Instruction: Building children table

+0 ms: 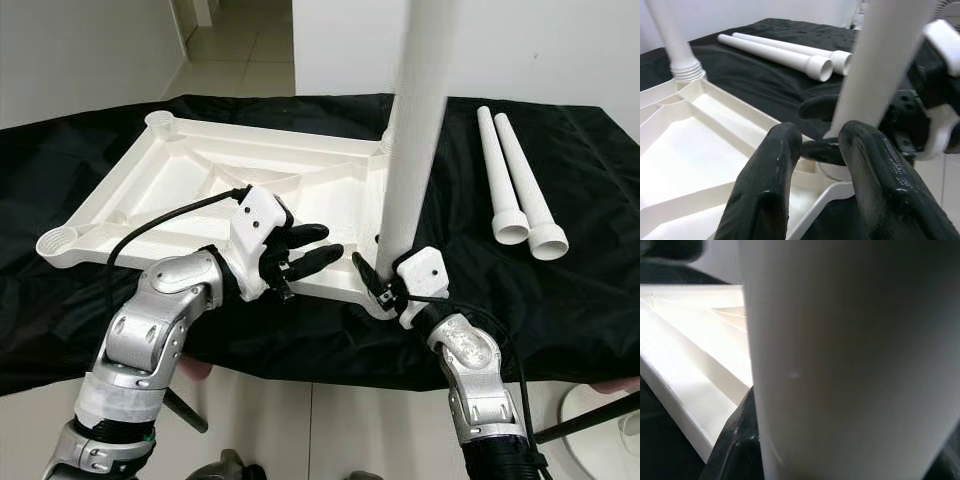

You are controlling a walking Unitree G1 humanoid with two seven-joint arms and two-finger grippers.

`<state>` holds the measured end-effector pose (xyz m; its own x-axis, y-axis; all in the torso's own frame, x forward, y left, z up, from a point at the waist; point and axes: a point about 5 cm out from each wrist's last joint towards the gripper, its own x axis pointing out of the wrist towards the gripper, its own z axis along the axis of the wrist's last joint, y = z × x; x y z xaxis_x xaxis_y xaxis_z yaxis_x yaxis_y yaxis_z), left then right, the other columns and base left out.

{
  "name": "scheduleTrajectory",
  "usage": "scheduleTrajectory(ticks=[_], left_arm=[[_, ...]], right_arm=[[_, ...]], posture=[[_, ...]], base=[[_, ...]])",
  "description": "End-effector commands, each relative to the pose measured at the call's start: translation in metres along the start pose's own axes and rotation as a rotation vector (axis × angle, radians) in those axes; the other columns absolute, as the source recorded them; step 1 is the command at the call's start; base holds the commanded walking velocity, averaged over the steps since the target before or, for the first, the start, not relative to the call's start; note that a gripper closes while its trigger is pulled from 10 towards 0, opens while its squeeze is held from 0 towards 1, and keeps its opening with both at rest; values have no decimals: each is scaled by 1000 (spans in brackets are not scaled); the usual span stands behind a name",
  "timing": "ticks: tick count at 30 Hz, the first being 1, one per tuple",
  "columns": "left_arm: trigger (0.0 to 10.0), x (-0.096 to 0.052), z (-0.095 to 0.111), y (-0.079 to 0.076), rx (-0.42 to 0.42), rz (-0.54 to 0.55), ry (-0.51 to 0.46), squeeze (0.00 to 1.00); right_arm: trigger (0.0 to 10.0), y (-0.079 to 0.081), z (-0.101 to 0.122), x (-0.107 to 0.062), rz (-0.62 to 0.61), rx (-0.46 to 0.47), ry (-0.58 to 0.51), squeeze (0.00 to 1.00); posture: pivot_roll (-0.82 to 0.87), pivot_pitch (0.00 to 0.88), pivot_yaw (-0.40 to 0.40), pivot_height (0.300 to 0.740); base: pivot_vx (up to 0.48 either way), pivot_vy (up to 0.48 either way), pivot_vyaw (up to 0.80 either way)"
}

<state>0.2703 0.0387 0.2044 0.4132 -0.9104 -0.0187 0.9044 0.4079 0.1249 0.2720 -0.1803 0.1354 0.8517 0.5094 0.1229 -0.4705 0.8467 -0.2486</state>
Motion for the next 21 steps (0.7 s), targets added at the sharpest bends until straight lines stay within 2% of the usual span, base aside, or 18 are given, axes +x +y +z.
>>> scheduleTrajectory(ticks=[1, 3, 6, 9, 17, 21], left_arm=[[10000, -4, -1, 11, -2, 232, 11, 0], [10000, -4, 0, 11, -2, 232, 11, 0], [10000, -4, 1, 13, -2, 238, 8, 0], [10000, -4, 2, 13, -2, 241, 7, 0], [10000, -4, 2, 12, -3, 240, 7, 0], [10000, -4, 2, 12, -4, 242, 7, 0]], right_arm=[[10000, 5, -15, -1, 14, 64, 71, 0], [10000, 5, -15, 0, 8, 87, 68, 0], [10000, 5, -13, 8, -40, 195, 65, 0], [10000, 5, -13, 11, -50, 227, 69, 0], [10000, 4, -14, 15, -75, 237, 102, 0], [10000, 4, -19, 16, -112, 272, 141, 0]], posture=[[-13, 22, 74, 740], [-9, 23, 74, 740], [-9, 23, 74, 740], [-9, 23, 74, 740], [-5, 23, 71, 740], [-5, 24, 69, 740]], base=[[0, 0, 0], [0, 0, 0], [0, 0, 0], [0, 0, 0], [0, 0, 0], [0, 0, 0]])
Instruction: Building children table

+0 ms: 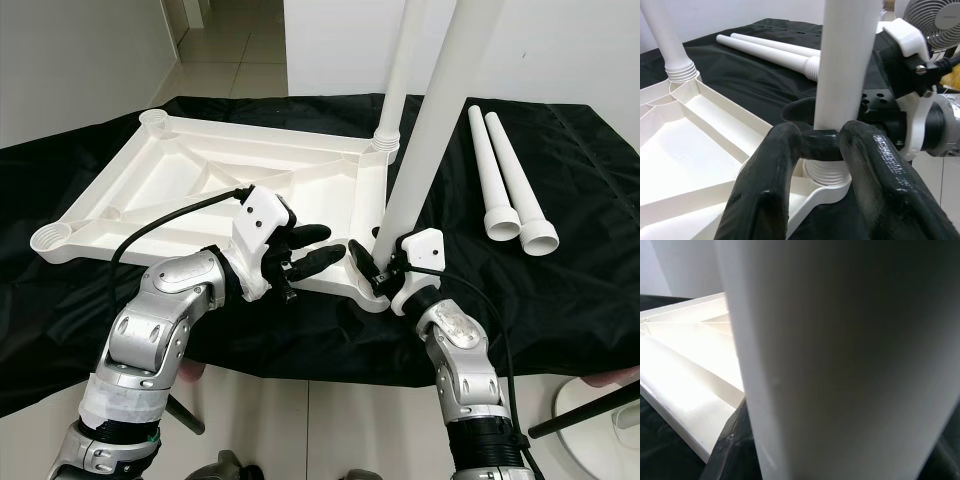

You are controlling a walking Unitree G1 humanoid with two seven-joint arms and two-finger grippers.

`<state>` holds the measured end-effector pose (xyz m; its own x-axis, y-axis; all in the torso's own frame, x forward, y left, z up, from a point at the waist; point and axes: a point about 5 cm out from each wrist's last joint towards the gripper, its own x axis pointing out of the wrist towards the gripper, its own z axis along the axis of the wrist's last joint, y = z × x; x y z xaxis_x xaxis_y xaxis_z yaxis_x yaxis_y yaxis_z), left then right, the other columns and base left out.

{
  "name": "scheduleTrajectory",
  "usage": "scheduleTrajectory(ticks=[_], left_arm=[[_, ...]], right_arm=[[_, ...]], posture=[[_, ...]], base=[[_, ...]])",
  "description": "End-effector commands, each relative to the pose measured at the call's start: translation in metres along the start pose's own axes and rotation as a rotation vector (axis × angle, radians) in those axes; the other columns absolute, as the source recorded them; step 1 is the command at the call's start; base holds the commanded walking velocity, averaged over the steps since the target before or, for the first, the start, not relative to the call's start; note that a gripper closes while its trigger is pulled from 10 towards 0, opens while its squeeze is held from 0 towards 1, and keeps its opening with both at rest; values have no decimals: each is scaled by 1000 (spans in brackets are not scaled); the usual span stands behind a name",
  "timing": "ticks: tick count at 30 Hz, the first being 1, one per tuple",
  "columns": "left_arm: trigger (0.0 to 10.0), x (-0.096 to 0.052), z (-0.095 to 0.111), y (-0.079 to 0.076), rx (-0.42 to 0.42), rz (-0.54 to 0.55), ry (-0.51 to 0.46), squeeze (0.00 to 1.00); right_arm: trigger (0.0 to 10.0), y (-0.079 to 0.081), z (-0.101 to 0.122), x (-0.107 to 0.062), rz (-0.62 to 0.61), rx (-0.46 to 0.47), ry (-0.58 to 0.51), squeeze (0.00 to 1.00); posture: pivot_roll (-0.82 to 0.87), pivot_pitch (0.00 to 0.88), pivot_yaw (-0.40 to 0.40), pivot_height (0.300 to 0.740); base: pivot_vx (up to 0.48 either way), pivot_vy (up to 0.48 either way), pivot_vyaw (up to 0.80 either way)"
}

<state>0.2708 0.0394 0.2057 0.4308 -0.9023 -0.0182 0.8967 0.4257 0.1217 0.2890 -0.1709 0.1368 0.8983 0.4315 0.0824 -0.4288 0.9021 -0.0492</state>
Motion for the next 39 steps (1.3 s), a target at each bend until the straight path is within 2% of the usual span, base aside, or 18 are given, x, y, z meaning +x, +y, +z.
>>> scheduleTrajectory(ticks=[1, 6, 10, 11, 12, 14, 15, 17, 22, 24, 34, 35, 37, 38, 39], left_arm=[[10000, -4, 1, 11, -1, 224, 3, 0], [10000, -3, 1, 10, -3, 223, 1, 0], [10000, -3, 1, 9, -4, 220, 1, 0], [10000, -2, 1, 8, -4, 218, 1, 0], [10000, -2, 1, 8, -4, 218, 1, 0], [10000, -2, 0, 8, -6, 217, 1, 0], [10000, -2, 0, 8, -6, 217, 1, 0], [10000, -2, 0, 7, -8, 215, 0, 0], [10000, -1, -1, 6, -10, 212, 1, 0], [10000, 0, -3, 4, -9, 206, 6, 0], [10000, 1, -5, 1, -6, 194, 6, 0], [10000, 1, -5, 1, -5, 194, 7, 0], [10000, 1, -5, 1, -5, 194, 7, 0], [10000, 1, -5, 1, -4, 193, 8, 0], [10000, 1, -6, 0, -2, 193, 12, 0]], right_arm=[[10000, 1, -19, -3, -42, 79, 89, 0], [10000, 2, -19, -5, -69, 61, 77, 0], [10000, 2, -18, -6, -148, 58, 54, 0], [10000, 3, -17, -5, -207, 61, 38, 0], [10000, 3, -17, -5, -207, 61, 38, 0], [10000, 5, -15, -3, -326, 69, 30, 0], [10000, 5, -15, -3, -326, 69, 30, 0], [10000, 12, -16, 0, -442, 73, 44, 0], [10000, 20, -16, 4, -525, 78, 50, 0], [10000, 28, -14, 8, -589, 87, 43, 0], [10000, 34, -8, 12, -581, 69, 13, 0], [10000, 35, -6, 13, -578, 75, -2, 655], [10000, 35, -6, 13, -578, 75, -2, 655], [10000, 35, -3, 12, -572, 70, -25, 1000], [10000, 34, 0, 12, -561, 63, -47, 1000]], posture=[[-5, 26, 67, 740], [-5, 26, 67, 740], [-6, 28, 63, 740], [-4, 26, 56, 740], [-4, 26, 56, 740], [-4, 26, 56, 740], [-4, 26, 56, 740], [-3, 21, 47, 740], [-2, 17, 43, 740], [-1, 14, 35, 740], [-2, 7, 31, 740], [-2, 7, 31, 740], [-2, 7, 31, 740], [-2, 7, 31, 740], [-2, 7, 31, 740]], base=[[0, 0, 0], [0, 0, 0], [0, 0, 0], [0, 0, 0], [0, 0, 0], [0, 0, 0], [0, 0, 0], [0, 0, 0], [0, 0, 0], [0, 0, 0], [0, 0, 0], [0, 0, 0], [0, 0, 0], [0, 0, 0], [0, 0, 0]])
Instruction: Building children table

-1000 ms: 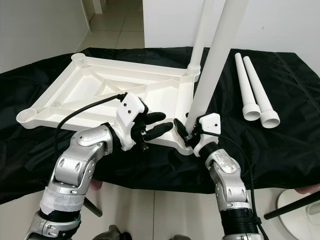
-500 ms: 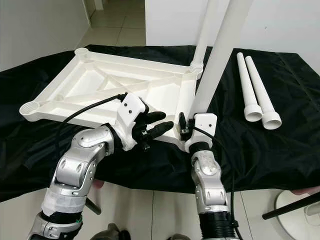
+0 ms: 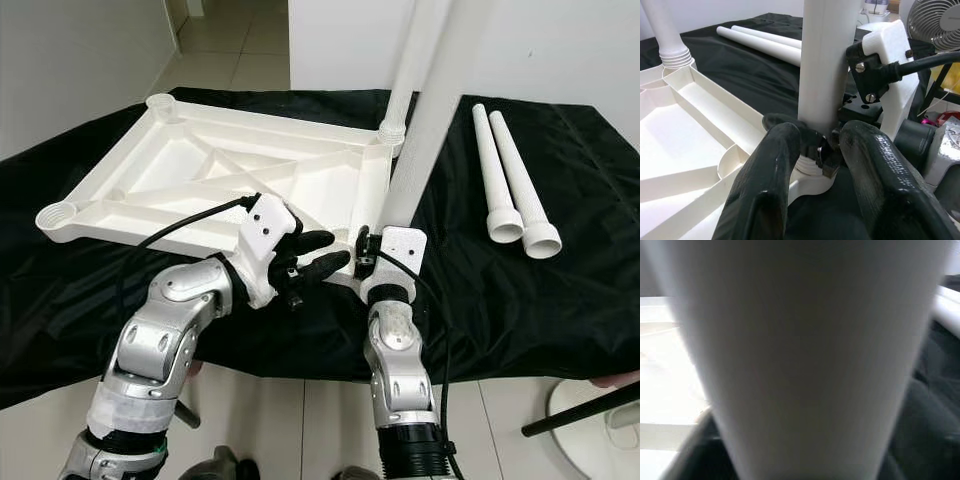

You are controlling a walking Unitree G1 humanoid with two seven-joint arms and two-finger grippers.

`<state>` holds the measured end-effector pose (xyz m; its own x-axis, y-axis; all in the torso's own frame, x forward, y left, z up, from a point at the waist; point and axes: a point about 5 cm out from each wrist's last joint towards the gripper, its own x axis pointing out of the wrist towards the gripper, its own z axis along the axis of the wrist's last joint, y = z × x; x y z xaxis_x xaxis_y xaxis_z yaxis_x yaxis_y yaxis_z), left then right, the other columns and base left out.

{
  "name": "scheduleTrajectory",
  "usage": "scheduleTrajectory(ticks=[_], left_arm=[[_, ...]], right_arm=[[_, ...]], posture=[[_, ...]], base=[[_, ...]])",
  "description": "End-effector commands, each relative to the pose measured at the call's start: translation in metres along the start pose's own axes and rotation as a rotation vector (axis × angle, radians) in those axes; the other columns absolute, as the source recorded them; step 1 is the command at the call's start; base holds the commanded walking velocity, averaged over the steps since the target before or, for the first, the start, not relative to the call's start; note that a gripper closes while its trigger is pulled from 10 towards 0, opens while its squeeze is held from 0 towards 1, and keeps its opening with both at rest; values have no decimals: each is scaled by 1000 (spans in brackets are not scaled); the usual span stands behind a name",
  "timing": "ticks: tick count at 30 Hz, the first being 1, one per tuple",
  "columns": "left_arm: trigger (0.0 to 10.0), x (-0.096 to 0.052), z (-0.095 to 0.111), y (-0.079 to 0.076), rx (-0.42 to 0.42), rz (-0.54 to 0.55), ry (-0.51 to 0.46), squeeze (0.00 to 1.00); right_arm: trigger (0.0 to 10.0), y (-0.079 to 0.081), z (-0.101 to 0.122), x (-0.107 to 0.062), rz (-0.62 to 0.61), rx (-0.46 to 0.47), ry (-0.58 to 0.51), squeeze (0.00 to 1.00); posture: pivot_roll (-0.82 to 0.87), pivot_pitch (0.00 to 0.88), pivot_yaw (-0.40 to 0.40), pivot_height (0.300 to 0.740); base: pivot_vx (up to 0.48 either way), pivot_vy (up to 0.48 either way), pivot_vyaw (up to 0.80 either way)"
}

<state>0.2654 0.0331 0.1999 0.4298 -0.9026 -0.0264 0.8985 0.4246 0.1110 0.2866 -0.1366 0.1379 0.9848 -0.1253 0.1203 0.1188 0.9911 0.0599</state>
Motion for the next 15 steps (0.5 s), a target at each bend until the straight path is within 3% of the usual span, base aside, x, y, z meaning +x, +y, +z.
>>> scheduleTrajectory(ticks=[1, 9, 10, 15], left_arm=[[10000, -2, -1, 8, 8, 195, 3, 0], [10000, -2, -3, 6, 17, 193, 12, 0], [10000, -2, -3, 6, 22, 192, 15, 0], [10000, -1, -6, 5, 43, 184, 33, 0]], right_arm=[[10000, 1, -2, -2, 10, 16, -2, 1000], [10000, -14, 11, 5, 117, 34, -66, 1000], [10000, -19, 12, 6, 174, 21, -66, 0], [10000, -31, 15, 8, 335, -6, -52, 0]], posture=[[-2, 7, 31, 740], [-5, 3, 27, 740], [-5, 3, 27, 740], [-13, 4, 38, 740]], base=[[0, 0, 0], [0, 0, 0], [0, 0, 0], [0, 0, 0]])
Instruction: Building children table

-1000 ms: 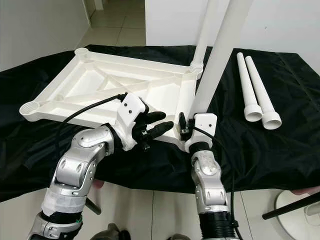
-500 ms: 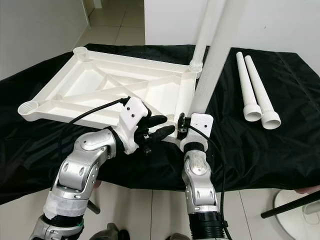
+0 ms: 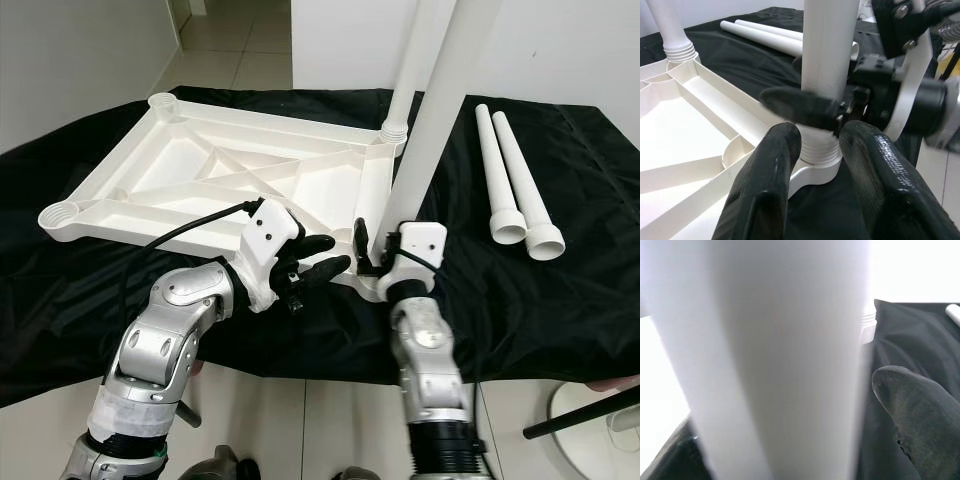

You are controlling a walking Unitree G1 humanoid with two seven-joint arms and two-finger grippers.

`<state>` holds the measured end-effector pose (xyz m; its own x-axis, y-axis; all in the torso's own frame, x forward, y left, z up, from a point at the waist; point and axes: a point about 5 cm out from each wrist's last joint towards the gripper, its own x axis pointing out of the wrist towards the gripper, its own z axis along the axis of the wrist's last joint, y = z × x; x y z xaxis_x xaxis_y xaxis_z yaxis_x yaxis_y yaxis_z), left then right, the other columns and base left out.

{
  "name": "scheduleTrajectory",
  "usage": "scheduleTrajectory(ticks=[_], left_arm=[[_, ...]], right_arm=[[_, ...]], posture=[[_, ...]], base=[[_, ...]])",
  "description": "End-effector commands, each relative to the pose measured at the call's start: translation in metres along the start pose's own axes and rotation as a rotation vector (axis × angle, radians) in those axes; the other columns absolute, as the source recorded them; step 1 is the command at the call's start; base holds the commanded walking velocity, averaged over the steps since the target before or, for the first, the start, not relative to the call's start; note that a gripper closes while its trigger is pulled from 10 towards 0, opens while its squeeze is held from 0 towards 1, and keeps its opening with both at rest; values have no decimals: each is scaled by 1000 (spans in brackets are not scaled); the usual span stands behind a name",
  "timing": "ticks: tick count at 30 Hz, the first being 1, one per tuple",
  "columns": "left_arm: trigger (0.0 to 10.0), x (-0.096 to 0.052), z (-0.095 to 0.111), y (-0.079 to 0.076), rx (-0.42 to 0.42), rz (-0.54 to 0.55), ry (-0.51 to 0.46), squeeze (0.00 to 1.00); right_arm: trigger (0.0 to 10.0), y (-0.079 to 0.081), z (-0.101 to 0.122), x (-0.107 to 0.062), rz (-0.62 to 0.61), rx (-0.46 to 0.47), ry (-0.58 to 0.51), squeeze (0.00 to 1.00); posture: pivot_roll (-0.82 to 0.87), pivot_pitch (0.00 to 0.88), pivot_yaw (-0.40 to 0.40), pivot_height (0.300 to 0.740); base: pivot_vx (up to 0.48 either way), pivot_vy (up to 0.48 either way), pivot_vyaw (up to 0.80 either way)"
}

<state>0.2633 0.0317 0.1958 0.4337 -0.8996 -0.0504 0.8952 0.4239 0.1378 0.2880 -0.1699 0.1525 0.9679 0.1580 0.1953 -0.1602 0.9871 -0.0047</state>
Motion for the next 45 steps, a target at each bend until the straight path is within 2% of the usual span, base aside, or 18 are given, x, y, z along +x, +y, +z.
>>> scheduleTrajectory(ticks=[1, 5, 6, 9, 13, 19, 20, 22, 23, 24, 25, 26, 37, 38, 42, 45], left_arm=[[10000, -1, -5, 6, 24, 172, 21, 0], [10000, 0, -8, 4, 33, 154, 38, 0], [10000, -1, -17, 1, 57, 128, 77, 0], [10000, -2, -27, -1, 71, 116, 103, 0], [10000, -2, -29, -1, 67, 114, 106, 0], [10000, -2, -42, -2, 78, 125, 142, 0], [10000, -3, -46, 0, 81, 131, 152, 0], [10000, -3, -46, 0, 81, 131, 152, 0], [10000, -3, -48, 1, 84, 135, 157, 0], [10000, -3, -48, 1, 84, 135, 157, 0], [10000, -2, -48, 2, 86, 140, 154, 0], [10000, 0, -47, 3, 89, 144, 148, 0], [10000, 12, -46, 3, 64, 157, 99, 0], [10000, 14, -44, 4, 60, 164, 86, 0], [10000, 15, -41, 4, 56, 170, 72, 0], [10000, 15, -38, 5, 54, 182, 63, 0]], right_arm=[[10000, -3, -1, 1, 102, 1, 18, 0], [10000, -9, 0, 2, 178, -14, 31, 0], [10000, -13, 0, 4, 262, -16, 53, 0], [10000, -17, 0, 7, 334, -32, 76, 0], [10000, -18, -1, 8, 359, -49, 82, 0], [10000, -21, -6, 11, 471, -72, 136, 0], [8000, -21, -8, 11, 494, -76, 146, 0], [8000, -21, -8, 11, 494, -76, 146, 0], [6157, -22, -9, 12, 513, -73, 155, 0], [6157, -22, -9, 12, 513, -73, 155, 0], [3294, -23, -10, 12, 524, -73, 162, 0], [0, -24, -11, 12, 529, -73, 166, 0], [0, -20, -20, 11, 528, -30, 187, 0], [10000, -18, -22, 11, 518, -15, 189, 0], [10000, -16, -24, 10, 507, 0, 191, 0], [10000, -14, -26, 11, 448, 8, 191, 0]], posture=[[-16, 7, 43, 740], [-20, 9, 47, 740], [-20, 9, 48, 740], [-21, 12, 49, 740], [-21, 12, 49, 740], [-19, 7, 51, 740], [-17, 5, 49, 740], [-17, 5, 49, 740], [-16, 3, 47, 740], [-16, 3, 47, 740], [-17, 2, 45, 740], [-16, 3, 35, 740], [-38, 13, 22, 740], [-43, 17, 24, 740], [-38, 17, 23, 740], [-35, 17, 23, 740]], base=[[0, 0, 0], [0, 0, 0], [0, 0, 0], [0, 0, 0], [0, 0, 0], [0, 0, 0], [0, 0, 0], [0, 0, 0], [0, 0, 0], [0, 0, 0], [0, 0, 0], [0, 0, 0], [0, 0, 0], [0, 0, 0], [0, 0, 0], [0, 0, 0]])
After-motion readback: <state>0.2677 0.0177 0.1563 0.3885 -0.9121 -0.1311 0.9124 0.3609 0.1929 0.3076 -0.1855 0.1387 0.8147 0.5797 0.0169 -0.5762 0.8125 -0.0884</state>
